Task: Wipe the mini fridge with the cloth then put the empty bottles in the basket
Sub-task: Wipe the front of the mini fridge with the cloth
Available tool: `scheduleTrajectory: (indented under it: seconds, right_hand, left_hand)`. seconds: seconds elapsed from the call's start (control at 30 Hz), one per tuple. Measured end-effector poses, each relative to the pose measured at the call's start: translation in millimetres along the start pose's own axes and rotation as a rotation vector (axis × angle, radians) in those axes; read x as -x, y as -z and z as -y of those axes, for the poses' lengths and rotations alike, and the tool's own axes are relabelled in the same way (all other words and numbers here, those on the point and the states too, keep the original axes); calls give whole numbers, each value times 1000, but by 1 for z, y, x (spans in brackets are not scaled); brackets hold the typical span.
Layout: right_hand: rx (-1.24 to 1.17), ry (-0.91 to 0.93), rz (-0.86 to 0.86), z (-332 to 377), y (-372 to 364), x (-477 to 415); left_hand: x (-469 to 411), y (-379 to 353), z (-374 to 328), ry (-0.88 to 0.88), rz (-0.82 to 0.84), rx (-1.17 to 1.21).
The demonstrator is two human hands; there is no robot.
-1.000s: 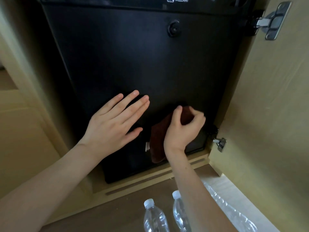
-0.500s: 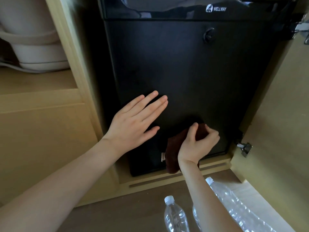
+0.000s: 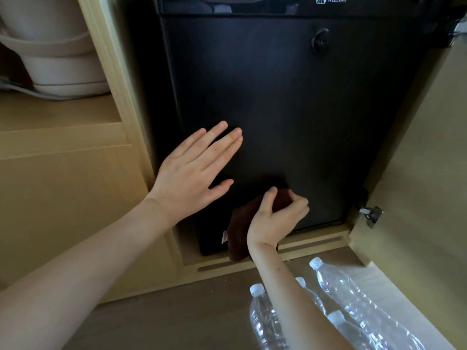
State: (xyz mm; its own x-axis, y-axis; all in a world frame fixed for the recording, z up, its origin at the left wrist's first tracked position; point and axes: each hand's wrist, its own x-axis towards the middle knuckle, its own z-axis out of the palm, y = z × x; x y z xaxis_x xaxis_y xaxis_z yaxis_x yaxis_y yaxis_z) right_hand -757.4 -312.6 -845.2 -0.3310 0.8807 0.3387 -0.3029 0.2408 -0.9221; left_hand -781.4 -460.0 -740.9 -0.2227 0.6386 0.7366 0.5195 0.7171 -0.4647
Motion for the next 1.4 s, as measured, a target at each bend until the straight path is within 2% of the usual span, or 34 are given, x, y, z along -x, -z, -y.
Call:
scheduleTrajectory:
  seconds: [0.13,0.2,0.37,0.43,0.53,0.67,0.7,0.73,0.8,0.87,0.93,1.03,1.17,1.2,1.33,1.4]
  right_hand:
    - [-28,150,22,11,-12,8]
    - [18,148,7,-5,-10,24]
    - [127,-274,30,-36,-3,64]
    - [113,-321,4,-25,-9,66]
    - [-53,-135,-21,8,-20,56]
    - [-1,170,34,4,-22,44]
    - [25,181,42,-7,-17,45]
    - [55,117,37,-19,-12,46]
    - [114,-125,14,-38,-4,48]
    - [140,-223,10,-37,-1,46]
    - [81,-165,-5,-22,-3,34]
    - [-63,29,-41,11,-8,-3]
    - [-58,195,-14,16,-9,-29]
    - [-55,161,-32,6,-7,-29]
    - [-34,-223,-113,-28,12,-26]
    - [-46,-175,-83,-26,16,-32]
  left_hand:
    - [0,-2,0,-1,8,5]
    - [0,-4,-1,7,7,11]
    - [-1,-1,-2,6,13,1]
    - [-2,-1,-4,13,11,5]
    - [0,-2,-4,22,8,14]
    - [0,-4,-3,25,4,18]
    - [0,-4,-4,33,2,21]
    - [0,-5,-5,38,-1,25]
    - [0,-4,-7,43,0,29]
    - [-1,-3,-9,52,6,25]
    - [-1,-1,-11,60,15,13]
    - [-7,-2,-14,41,28,-12]
    - [-16,-5,-17,27,34,-32]
    - [-17,-5,-19,28,33,-35]
    - [-21,-5,-23,37,43,-37]
    - [-25,-5,-25,28,40,-41]
